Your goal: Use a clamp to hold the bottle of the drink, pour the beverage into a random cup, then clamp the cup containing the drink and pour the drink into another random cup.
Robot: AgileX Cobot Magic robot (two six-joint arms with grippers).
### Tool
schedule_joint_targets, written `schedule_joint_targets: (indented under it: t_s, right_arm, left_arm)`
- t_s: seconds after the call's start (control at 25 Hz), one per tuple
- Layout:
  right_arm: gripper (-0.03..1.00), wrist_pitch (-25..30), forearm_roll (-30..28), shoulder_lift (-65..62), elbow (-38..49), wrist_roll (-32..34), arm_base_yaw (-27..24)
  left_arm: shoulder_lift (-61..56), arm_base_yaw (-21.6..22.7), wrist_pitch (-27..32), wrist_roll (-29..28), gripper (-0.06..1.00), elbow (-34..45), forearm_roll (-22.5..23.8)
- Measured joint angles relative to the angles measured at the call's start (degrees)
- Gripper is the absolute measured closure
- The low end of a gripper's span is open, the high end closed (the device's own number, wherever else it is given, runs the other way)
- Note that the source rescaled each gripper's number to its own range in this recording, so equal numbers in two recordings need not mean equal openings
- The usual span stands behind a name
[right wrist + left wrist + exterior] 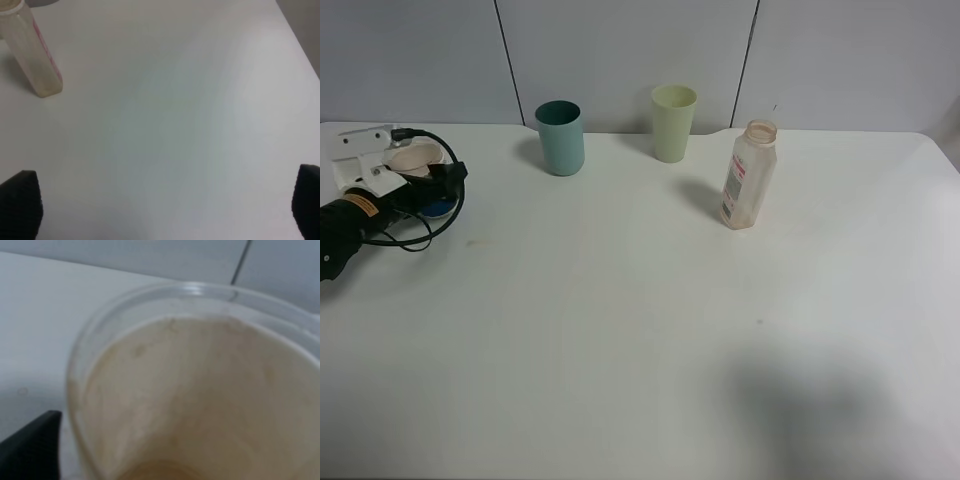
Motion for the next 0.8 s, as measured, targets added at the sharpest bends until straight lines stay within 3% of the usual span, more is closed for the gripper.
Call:
schedule_joint_targets:
  t_s: [0.08, 0.16, 0.8]
  right_arm:
    - [-0.03, 0.0, 0.0, 0.0, 0.0, 0.0, 0.0]
    - [-0.03, 0.0, 0.0, 0.0, 0.0, 0.0, 0.0]
    - [-0.03, 0.0, 0.0, 0.0, 0.0, 0.0, 0.0]
  left_arm:
    - [-0.42, 0.0, 0.0, -1.91, 0.11, 0.0, -0.28]
    - [-0.84, 0.0, 0.06, -2.49, 0.08, 0.0, -0.35]
    - [-12.28, 0.0, 0.11, -2.7, 0.06, 0.22, -0.63]
